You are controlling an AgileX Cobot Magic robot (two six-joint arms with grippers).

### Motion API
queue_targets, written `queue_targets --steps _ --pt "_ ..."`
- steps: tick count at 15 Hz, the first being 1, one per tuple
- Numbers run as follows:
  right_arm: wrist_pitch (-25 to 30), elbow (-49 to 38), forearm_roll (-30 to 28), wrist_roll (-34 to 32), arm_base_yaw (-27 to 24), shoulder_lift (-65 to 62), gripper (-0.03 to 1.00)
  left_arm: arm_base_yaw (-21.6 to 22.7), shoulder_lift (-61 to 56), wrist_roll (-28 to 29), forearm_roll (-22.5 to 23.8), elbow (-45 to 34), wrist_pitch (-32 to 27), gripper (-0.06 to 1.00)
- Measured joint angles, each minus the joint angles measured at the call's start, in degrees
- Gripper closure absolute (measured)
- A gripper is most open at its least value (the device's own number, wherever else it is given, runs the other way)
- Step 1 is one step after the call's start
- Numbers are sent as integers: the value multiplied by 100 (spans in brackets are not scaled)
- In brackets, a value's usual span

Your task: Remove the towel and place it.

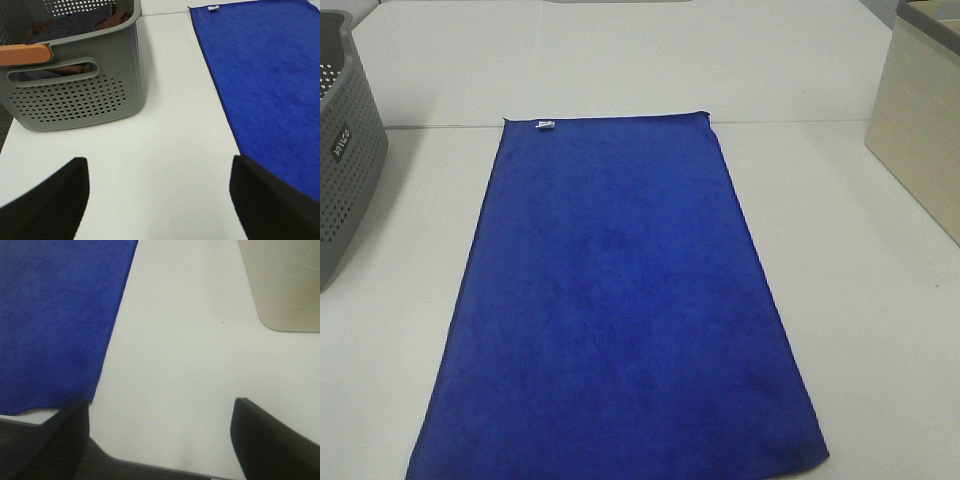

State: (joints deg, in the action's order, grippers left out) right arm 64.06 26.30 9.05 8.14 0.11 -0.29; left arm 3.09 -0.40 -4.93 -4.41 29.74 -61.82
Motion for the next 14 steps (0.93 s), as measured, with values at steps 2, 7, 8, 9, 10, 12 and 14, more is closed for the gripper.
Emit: queue_targets --steps 2,7,8,9,10,12,14 --pt "0 0 29 0 0 0 20 0 0 0 0 0 0 21" --pt "0 0 40 0 0 0 20 0 0 0 0 0 0 21" --pt "0 0 40 0 0 0 20 0 0 0 0 0 0 21" --pt "0 0 40 0 0 0 20 0 0 0 0 0 0 21" --pt "0 0 40 0 0 0 20 0 0 0 0 0 0 21" --pt "0 0 40 0 0 0 20 0 0 0 0 0 0 21" --pt "0 0 46 0 0 0 20 0 0 0 0 0 0 21"
